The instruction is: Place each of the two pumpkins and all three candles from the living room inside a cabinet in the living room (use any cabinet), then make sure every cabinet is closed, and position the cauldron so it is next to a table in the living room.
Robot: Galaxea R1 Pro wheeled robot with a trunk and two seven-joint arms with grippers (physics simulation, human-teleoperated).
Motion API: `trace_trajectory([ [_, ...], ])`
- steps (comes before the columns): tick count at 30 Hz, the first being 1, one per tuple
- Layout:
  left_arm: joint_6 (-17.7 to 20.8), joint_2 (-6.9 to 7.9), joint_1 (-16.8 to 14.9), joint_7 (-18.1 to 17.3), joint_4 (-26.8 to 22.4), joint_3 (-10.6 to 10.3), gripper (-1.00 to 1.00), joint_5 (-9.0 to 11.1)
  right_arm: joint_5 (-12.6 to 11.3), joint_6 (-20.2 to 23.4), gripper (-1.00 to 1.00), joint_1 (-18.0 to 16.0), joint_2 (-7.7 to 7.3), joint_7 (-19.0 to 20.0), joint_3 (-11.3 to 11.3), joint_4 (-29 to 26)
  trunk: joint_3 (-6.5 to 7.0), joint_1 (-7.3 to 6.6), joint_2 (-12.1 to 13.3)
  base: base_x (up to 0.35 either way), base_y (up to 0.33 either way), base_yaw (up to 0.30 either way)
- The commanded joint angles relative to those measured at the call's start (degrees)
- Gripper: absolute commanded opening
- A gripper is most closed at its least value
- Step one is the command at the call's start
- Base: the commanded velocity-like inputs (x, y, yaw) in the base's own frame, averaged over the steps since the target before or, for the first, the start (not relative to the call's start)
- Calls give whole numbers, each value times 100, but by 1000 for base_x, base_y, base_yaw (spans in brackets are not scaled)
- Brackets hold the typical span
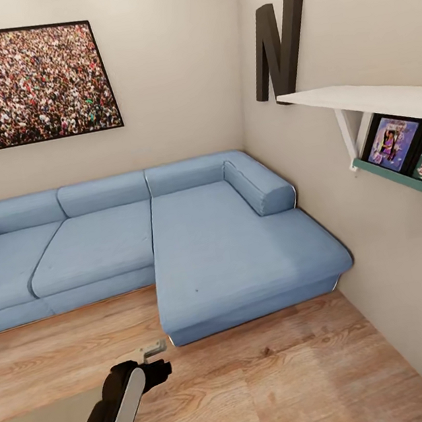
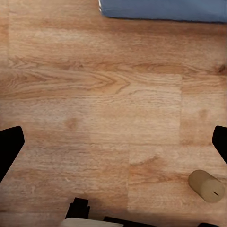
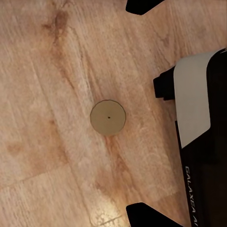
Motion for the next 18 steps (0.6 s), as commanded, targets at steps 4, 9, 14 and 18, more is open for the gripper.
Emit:
trace_trajectory([
  [4, 141, 6, -4, 61, -86, -12, 100, 65, -50, -18, 100, -3, 0, -27, 55, -9, -78, 89, -165, 0, 0, 0],
  [9, 186, 5, -4, 62, -178, 3, 100, 69, -50, -24, 100, -3, 0, -27, 56, -34, -168, 198, -366, 0, 0, 0],
  [14, 194, 5, -3, 62, -204, 6, 100, 71, -47, -25, 100, -2, 0, -27, 57, -44, -258, 308, -566, 0, 0, 0],
  [18, 195, 4, -3, 62, -208, 7, 100, 77, -49, -23, 100, -2, 0, -27, 57, -45, -329, 396, -727, 0, 0, 0],
])
